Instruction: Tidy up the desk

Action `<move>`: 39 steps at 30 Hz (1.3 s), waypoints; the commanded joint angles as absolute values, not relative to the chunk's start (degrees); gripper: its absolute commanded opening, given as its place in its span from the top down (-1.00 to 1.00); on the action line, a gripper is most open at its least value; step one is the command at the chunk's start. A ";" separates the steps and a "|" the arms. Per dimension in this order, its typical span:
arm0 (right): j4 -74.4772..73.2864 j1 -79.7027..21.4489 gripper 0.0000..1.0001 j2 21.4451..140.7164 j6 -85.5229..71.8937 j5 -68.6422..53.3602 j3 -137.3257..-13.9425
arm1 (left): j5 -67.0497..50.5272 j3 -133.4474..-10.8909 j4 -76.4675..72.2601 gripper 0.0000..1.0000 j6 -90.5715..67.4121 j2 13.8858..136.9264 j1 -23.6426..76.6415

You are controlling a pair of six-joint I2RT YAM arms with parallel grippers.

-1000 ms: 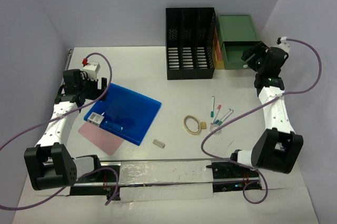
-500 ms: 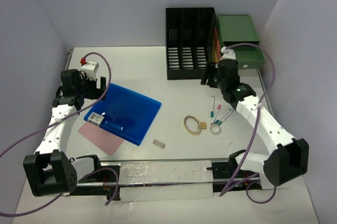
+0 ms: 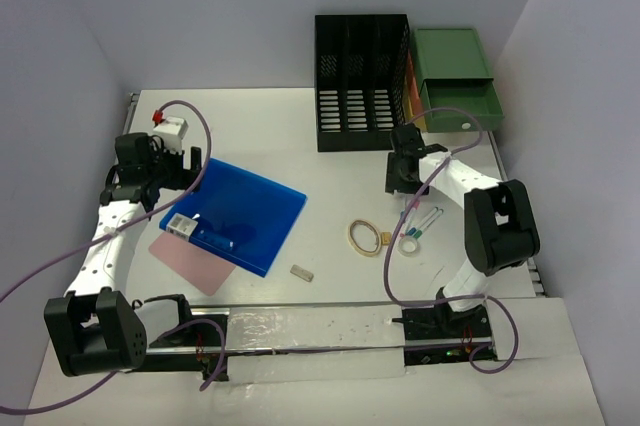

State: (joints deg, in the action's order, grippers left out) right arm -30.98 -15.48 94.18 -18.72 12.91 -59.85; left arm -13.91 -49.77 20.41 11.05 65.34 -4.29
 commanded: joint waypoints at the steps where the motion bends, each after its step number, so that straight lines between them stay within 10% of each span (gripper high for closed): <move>1: -30.67 -14.23 -0.31 96.86 -18.19 13.08 -62.40 | -13.62 -49.48 19.62 -0.87 11.51 65.14 -4.48; 16: -28.39 -12.83 0.01 102.70 -12.98 7.38 -63.68 | 5.44 -40.37 15.72 -0.86 16.51 66.09 -4.57; 24: -27.36 -15.79 0.98 102.49 -10.01 7.03 -62.40 | 12.46 -33.14 10.38 -0.84 15.37 61.05 -4.48; 39: -29.01 -22.23 1.00 88.43 -9.72 5.80 -69.78 | 15.97 -35.88 18.02 -0.82 15.68 52.00 -4.57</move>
